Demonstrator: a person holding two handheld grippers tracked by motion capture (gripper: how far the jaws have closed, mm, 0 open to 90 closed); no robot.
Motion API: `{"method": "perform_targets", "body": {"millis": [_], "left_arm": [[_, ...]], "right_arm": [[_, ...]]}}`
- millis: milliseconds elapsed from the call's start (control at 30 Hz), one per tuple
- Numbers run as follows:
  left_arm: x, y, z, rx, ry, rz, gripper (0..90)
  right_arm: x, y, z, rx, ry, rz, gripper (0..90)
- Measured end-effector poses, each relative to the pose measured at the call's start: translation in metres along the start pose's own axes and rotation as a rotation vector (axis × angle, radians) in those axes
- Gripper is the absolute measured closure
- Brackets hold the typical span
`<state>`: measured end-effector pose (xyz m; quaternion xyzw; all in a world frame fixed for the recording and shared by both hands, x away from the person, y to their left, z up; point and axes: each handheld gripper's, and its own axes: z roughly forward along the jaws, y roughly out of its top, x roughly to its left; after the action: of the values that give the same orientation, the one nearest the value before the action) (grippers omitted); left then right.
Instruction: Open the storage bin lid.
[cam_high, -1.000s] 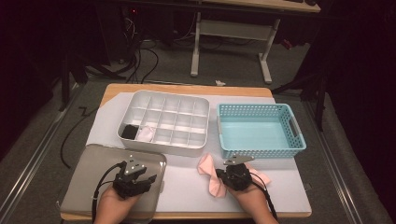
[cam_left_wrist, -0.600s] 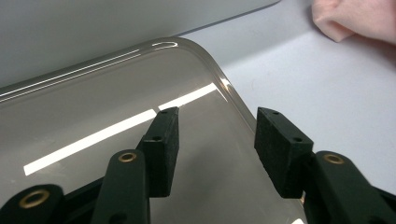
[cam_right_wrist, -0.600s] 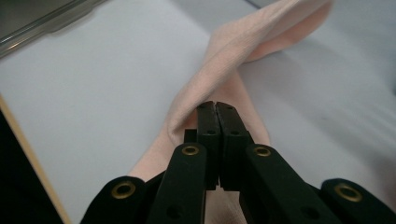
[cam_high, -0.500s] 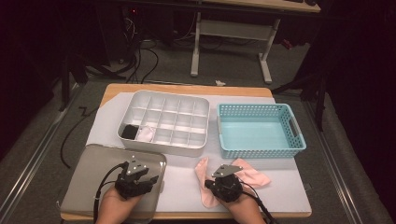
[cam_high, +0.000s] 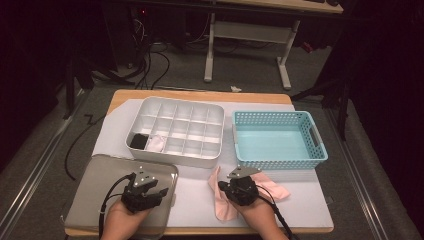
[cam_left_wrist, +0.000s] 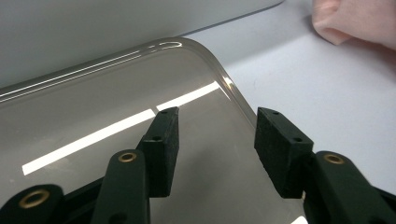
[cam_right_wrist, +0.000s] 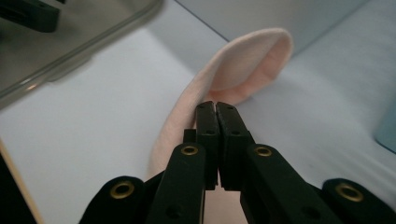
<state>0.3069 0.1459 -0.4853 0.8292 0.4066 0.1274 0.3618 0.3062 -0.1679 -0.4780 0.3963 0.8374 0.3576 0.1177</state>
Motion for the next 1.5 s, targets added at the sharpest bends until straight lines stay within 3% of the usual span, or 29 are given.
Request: {"method": "perform_targets", "body": {"millis": [133,233,533,833,1100,1500], "left_arm": [[-0.001,0.0,0.0,-0.003,-0.002,0.001,50.3],[-0.003,0.001,0.001,-0.002,-0.005,0.012,50.2],[-0.012,0.008,0.012,0.001,-0.015,0.032,50.3],[-0.027,0.025,0.027,-0.006,-0.014,0.07,51.2],[-0.033,0.036,0.036,-0.013,-0.033,0.075,51.2],[-0.044,0.041,0.049,0.013,-0.081,0.089,50.8]], "right_arm": [[0.018,0.0,0.007,0.015,0.056,-0.032,88.4],[0.023,-0.002,0.008,0.021,0.058,-0.045,87.8],[-0.007,-0.02,-0.017,0.007,-0.044,0.024,83.7],[-0.011,-0.045,-0.032,-0.002,-0.085,0.063,75.5],[-0.009,-0.062,-0.039,0.004,-0.068,0.115,70.3],[-0.007,-0.066,-0.033,0.012,-0.055,0.111,69.5]]}}
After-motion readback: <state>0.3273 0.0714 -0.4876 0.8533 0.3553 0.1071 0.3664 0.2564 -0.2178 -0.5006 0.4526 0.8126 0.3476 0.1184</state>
